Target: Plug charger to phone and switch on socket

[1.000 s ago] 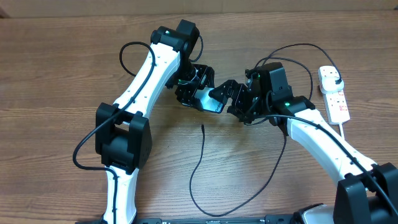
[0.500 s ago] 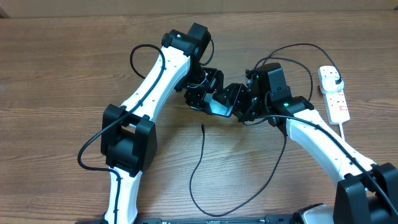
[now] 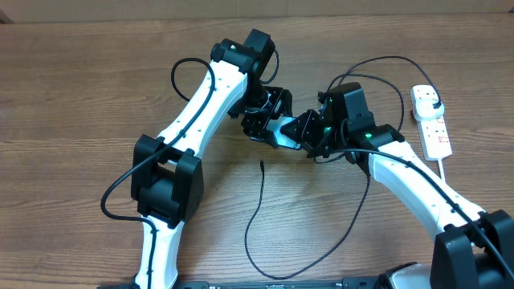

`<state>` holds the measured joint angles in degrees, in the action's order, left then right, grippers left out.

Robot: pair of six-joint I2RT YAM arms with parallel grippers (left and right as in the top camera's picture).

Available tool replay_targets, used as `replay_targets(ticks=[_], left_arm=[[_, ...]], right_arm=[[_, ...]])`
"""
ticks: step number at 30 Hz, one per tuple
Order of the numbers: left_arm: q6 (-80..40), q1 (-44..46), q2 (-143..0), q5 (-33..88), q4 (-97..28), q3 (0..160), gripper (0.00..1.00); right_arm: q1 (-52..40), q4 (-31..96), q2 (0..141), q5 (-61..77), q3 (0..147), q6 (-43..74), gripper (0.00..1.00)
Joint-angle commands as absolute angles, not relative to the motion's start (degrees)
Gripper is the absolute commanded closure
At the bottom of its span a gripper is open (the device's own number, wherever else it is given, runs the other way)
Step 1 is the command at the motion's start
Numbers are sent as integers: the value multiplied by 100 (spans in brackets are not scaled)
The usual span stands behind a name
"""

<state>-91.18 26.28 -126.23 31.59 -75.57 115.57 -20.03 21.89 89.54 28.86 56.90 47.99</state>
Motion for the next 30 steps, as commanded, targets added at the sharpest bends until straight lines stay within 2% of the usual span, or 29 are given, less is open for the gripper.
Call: replay_targets(ticks=[1, 14, 21, 23, 25, 26, 30], left_arm=[[-9194, 2674, -12589, 3457, -7557, 11727, 96], [-9168, 2746, -12589, 3448, -7406, 11727, 96], [-9131, 2749, -12589, 3391, -7406, 11727, 94], [-9124, 2749, -12589, 3385, -7408, 11727, 59], [-9070, 2744, -12589, 3271, -7411, 11727, 13], [-8967, 2738, -12589, 3205, -7408, 11727, 0], [-8571, 2648, -12589, 2912, -7413, 11727, 0]], right_arm=[[-2032, 2154, 8960, 2786, 5813, 4797, 77], [-2032, 2154, 8960, 2740, 5813, 4799, 95], [-2029, 2154, 8960, 2740, 5813, 4799, 96], [-2029, 2152, 8960, 2742, 5813, 4799, 96], [-2029, 2152, 8960, 2742, 5813, 4801, 96], [-2025, 2152, 8960, 2742, 5813, 4801, 96], [-1968, 2097, 8960, 2744, 5813, 4801, 96]])
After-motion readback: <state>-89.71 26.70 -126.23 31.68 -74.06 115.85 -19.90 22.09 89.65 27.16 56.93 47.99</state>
